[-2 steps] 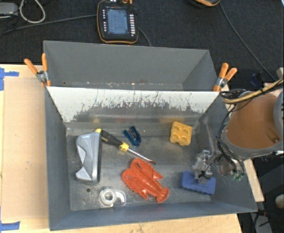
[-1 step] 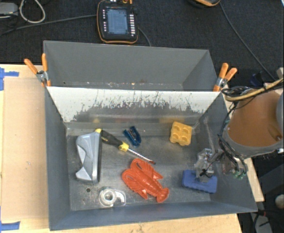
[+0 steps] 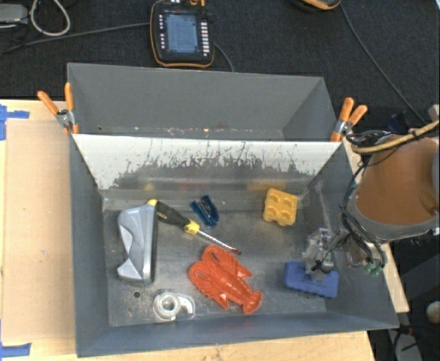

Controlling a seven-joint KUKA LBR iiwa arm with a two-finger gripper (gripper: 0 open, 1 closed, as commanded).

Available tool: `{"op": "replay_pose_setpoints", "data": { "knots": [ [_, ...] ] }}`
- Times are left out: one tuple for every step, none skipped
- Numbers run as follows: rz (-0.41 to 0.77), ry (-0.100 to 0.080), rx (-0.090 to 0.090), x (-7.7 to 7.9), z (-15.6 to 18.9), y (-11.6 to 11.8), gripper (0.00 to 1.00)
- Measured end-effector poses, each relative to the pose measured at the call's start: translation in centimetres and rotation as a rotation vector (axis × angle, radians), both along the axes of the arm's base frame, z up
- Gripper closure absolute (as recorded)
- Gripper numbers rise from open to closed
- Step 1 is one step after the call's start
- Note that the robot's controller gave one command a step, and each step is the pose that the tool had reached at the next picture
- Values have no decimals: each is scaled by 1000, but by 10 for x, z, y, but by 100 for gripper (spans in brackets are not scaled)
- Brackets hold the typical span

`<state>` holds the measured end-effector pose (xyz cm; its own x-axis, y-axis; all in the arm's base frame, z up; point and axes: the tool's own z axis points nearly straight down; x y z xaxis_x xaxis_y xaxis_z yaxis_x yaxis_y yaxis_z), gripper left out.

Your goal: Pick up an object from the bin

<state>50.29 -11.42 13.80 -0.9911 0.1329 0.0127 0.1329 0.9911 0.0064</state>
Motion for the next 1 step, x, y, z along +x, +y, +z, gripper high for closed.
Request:
{"op": "replay_pose_setpoints", "data": {
  "knots": [
    [1,0,0,0,6,0,100]
  ]
}}
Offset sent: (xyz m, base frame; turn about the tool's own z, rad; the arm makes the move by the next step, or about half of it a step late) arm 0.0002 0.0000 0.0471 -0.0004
